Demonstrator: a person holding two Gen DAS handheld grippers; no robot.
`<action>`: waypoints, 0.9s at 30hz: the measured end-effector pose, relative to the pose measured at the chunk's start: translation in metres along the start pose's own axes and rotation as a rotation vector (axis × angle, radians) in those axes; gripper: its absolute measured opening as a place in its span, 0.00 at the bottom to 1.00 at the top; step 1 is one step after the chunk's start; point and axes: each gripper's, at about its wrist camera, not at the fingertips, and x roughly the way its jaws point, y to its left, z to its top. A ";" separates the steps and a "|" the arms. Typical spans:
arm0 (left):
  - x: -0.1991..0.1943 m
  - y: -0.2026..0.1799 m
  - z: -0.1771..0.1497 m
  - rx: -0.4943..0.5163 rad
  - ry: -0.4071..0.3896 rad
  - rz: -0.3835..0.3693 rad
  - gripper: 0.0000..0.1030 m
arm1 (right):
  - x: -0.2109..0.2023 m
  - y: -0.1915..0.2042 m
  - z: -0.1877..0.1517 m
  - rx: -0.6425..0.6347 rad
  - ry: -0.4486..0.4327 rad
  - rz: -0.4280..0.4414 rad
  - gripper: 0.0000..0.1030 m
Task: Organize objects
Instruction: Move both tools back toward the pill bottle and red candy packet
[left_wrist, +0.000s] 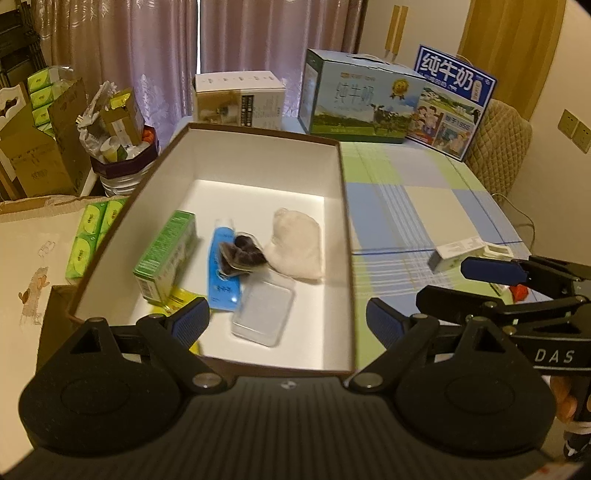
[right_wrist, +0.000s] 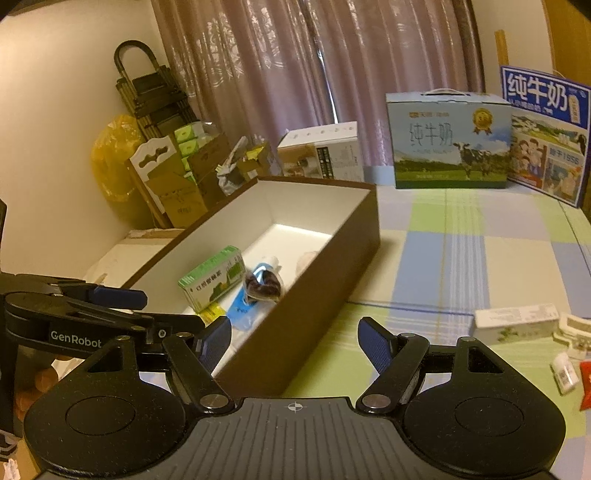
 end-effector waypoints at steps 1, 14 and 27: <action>-0.001 -0.005 -0.002 0.000 0.003 -0.001 0.87 | -0.003 -0.003 -0.002 0.001 0.003 0.001 0.71; 0.003 -0.052 -0.017 -0.001 0.045 0.002 0.87 | -0.025 -0.047 -0.021 0.030 0.062 0.005 0.71; 0.021 -0.105 -0.019 0.028 0.079 -0.017 0.87 | -0.044 -0.102 -0.041 0.086 0.118 -0.041 0.71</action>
